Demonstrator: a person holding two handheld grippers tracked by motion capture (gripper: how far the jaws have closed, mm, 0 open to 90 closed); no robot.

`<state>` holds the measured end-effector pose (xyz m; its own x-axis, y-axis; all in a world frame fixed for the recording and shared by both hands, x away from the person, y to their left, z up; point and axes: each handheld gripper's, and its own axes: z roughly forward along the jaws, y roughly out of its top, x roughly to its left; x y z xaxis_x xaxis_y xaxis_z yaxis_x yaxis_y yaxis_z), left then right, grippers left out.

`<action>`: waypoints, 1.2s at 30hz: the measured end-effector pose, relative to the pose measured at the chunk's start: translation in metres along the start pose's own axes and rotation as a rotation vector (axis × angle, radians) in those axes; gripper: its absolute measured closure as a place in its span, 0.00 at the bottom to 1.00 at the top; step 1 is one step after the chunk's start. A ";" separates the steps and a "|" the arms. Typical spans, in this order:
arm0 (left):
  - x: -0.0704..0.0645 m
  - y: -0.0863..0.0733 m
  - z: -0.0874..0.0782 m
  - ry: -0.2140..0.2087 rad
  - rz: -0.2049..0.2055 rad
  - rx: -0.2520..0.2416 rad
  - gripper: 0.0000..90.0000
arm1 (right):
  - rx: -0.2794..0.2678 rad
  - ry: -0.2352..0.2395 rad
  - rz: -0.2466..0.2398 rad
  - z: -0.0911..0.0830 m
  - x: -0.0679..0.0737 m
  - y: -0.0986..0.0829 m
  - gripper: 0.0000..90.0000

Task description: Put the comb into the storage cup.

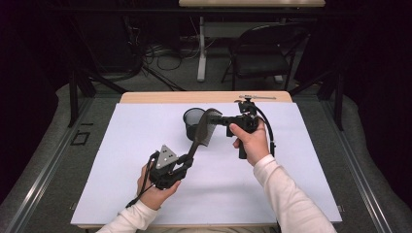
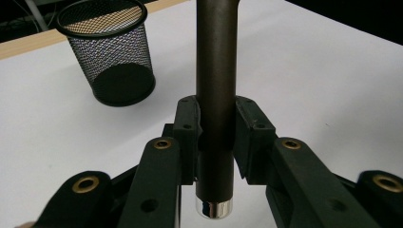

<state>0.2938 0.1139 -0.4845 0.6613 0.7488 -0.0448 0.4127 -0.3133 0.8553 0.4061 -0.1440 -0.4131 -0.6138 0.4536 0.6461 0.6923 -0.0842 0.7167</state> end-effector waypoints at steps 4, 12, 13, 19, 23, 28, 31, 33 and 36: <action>0.000 0.000 0.000 -0.002 -0.001 0.003 0.81 | -0.002 0.012 0.013 0.000 -0.003 0.000 0.96; 0.000 0.000 0.000 -0.003 -0.001 0.006 0.81 | -0.004 0.016 0.026 0.000 -0.005 -0.001 0.96; 0.001 0.000 0.000 -0.004 -0.001 0.005 0.81 | -0.003 0.015 0.025 0.000 -0.004 -0.001 0.96; 0.001 -0.001 0.001 -0.005 0.002 0.003 0.80 | -0.002 0.019 0.017 0.000 -0.004 -0.001 0.96; 0.001 -0.001 0.001 -0.005 0.001 -0.001 0.80 | -0.003 0.022 0.018 0.000 -0.004 -0.001 0.96; 0.001 -0.001 0.001 -0.004 -0.003 -0.007 0.80 | -0.010 0.023 0.025 0.000 -0.003 -0.001 0.96; 0.001 -0.001 0.001 0.000 -0.005 -0.005 0.80 | -0.013 0.029 0.034 0.000 -0.003 -0.002 0.96; 0.001 -0.001 0.001 -0.002 -0.005 -0.006 0.80 | -0.016 0.028 0.033 0.001 -0.002 -0.002 0.96; 0.002 -0.001 0.001 -0.002 -0.006 -0.006 0.80 | -0.016 0.030 0.036 0.001 -0.002 -0.002 0.97</action>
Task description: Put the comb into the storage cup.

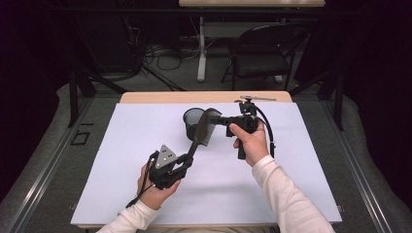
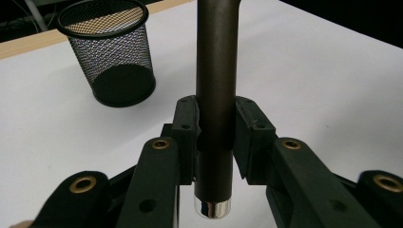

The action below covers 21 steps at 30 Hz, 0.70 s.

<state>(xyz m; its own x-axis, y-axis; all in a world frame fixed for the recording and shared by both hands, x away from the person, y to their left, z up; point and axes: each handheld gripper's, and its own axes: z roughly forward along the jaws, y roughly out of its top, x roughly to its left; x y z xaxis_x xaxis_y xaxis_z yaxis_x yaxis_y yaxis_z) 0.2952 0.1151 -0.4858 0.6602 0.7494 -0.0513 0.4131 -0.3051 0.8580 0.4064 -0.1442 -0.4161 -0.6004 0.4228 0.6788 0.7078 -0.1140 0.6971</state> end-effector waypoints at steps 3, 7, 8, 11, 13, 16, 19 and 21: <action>0.000 0.000 0.000 0.000 -0.003 -0.001 0.80 | -0.004 0.000 -0.002 0.000 0.000 0.000 0.97; 0.001 0.000 0.000 -0.001 -0.006 -0.002 0.79 | -0.006 0.000 0.001 0.000 0.000 0.000 0.96; 0.001 0.000 0.000 0.000 -0.009 -0.003 0.79 | -0.008 0.001 0.002 0.000 0.001 0.000 0.97; 0.003 0.000 0.000 -0.007 -0.015 -0.004 0.76 | -0.011 0.003 -0.001 0.000 0.001 0.000 0.97; 0.003 0.000 0.000 -0.007 -0.020 -0.002 0.74 | -0.013 0.003 -0.001 0.000 0.001 0.000 0.97; 0.005 0.000 0.000 -0.009 -0.026 -0.004 0.71 | -0.013 0.003 -0.002 0.000 0.001 0.000 0.97; 0.006 0.001 -0.001 -0.011 -0.033 -0.011 0.67 | -0.019 0.000 -0.003 0.000 0.001 0.000 0.97; 0.007 0.001 -0.001 -0.014 -0.036 -0.004 0.65 | -0.022 -0.004 -0.001 -0.001 0.000 0.001 0.97</action>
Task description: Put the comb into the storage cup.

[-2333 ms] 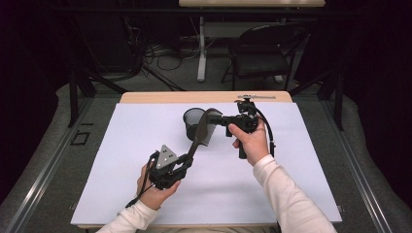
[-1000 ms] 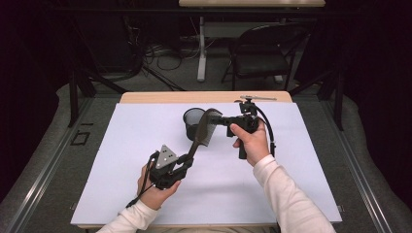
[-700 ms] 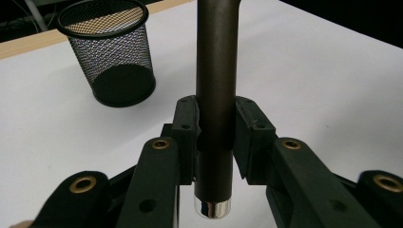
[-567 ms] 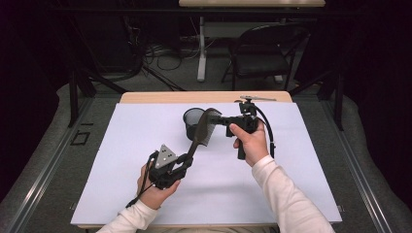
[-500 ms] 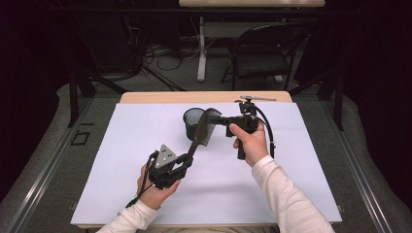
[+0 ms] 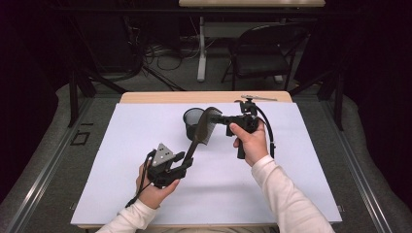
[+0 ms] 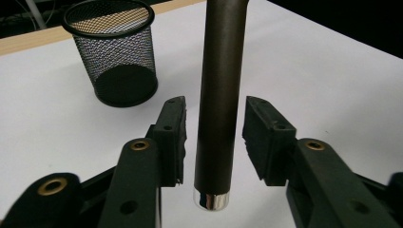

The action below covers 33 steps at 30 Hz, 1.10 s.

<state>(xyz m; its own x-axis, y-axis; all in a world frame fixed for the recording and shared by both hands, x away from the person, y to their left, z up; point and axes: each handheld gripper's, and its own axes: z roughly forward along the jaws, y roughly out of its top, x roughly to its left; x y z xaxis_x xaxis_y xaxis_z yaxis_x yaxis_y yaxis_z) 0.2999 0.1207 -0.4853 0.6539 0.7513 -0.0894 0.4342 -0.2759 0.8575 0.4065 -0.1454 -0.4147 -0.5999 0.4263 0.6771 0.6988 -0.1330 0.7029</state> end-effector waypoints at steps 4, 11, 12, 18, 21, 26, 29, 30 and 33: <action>0.001 -0.001 0.002 -0.009 0.001 0.004 0.61 | -0.010 -0.011 0.001 -0.002 -0.001 0.001 0.97; 0.005 0.000 0.002 -0.026 -0.016 0.001 0.58 | -0.020 -0.031 -0.004 -0.005 -0.003 0.004 0.97; 0.005 0.000 0.002 -0.028 -0.017 -0.004 0.58 | -0.022 -0.034 -0.006 -0.006 -0.003 0.004 0.96; 0.008 0.000 0.001 -0.036 -0.015 -0.035 0.55 | -0.032 -0.057 -0.016 -0.008 -0.004 0.007 0.96; 0.009 0.001 0.000 -0.029 -0.017 -0.041 0.54 | -0.034 -0.065 -0.017 -0.010 -0.005 0.010 0.96; 0.013 0.001 0.002 -0.018 -0.019 -0.024 0.53 | -0.039 -0.085 -0.030 -0.012 -0.005 0.013 0.97; 0.017 0.000 0.004 -0.018 -0.048 -0.011 0.51 | -0.046 -0.099 -0.038 -0.014 -0.005 0.016 0.96; 0.018 0.000 0.004 -0.023 -0.057 -0.011 0.51 | -0.049 -0.102 -0.043 -0.014 -0.005 0.017 0.96; 0.022 0.000 0.004 -0.030 -0.085 -0.015 0.51 | -0.058 -0.114 -0.049 -0.016 -0.005 0.020 0.96</action>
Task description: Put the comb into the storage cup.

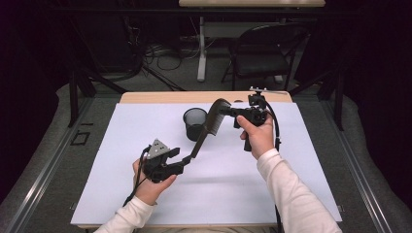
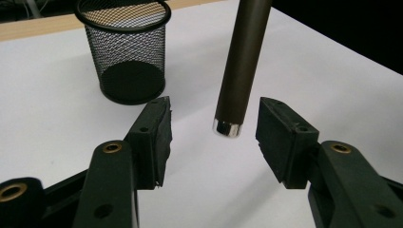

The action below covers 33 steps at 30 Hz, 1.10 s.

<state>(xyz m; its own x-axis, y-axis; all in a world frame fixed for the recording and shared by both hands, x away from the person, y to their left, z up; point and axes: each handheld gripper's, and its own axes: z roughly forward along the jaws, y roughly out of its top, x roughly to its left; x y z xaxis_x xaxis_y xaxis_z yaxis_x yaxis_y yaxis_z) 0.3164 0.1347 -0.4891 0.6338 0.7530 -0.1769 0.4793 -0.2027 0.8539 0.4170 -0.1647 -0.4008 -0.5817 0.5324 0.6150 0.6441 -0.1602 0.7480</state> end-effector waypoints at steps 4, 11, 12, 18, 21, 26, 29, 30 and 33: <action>0.003 0.001 -0.002 -0.006 -0.025 -0.013 0.48 | -0.010 -0.023 -0.005 -0.002 -0.002 0.004 0.96; 0.009 0.002 -0.004 0.007 -0.040 -0.023 0.41 | -0.022 -0.040 -0.016 -0.004 -0.001 0.010 0.96; 0.010 0.002 -0.004 0.014 -0.040 -0.022 0.40 | -0.026 -0.043 -0.018 -0.004 -0.001 0.011 0.96; 0.013 0.003 -0.002 0.023 -0.027 -0.011 0.36 | -0.030 -0.051 -0.017 -0.006 -0.002 0.014 0.96; 0.016 0.003 0.000 0.021 -0.017 -0.004 0.36 | -0.035 -0.058 -0.020 -0.007 -0.004 0.016 0.96; 0.024 0.003 0.004 0.016 0.009 0.008 0.35 | -0.044 -0.064 -0.023 -0.008 -0.005 0.018 0.96; 0.027 0.003 0.004 0.024 0.035 -0.012 0.35 | -0.048 -0.070 -0.027 -0.009 -0.004 0.020 0.96; 0.028 0.004 0.003 0.031 0.048 -0.020 0.35 | -0.050 -0.073 -0.031 -0.009 -0.004 0.020 0.96; 0.029 0.005 0.000 0.049 0.058 -0.031 0.36 | -0.054 -0.076 -0.030 -0.010 -0.004 0.022 0.96</action>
<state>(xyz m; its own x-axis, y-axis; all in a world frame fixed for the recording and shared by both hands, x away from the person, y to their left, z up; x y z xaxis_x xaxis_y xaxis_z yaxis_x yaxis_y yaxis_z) 0.3376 0.1554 -0.4901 0.6290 0.7706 -0.1031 0.4232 -0.2281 0.8768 0.4288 -0.1786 -0.3841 -0.5601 0.5985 0.5728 0.5976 -0.1869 0.7797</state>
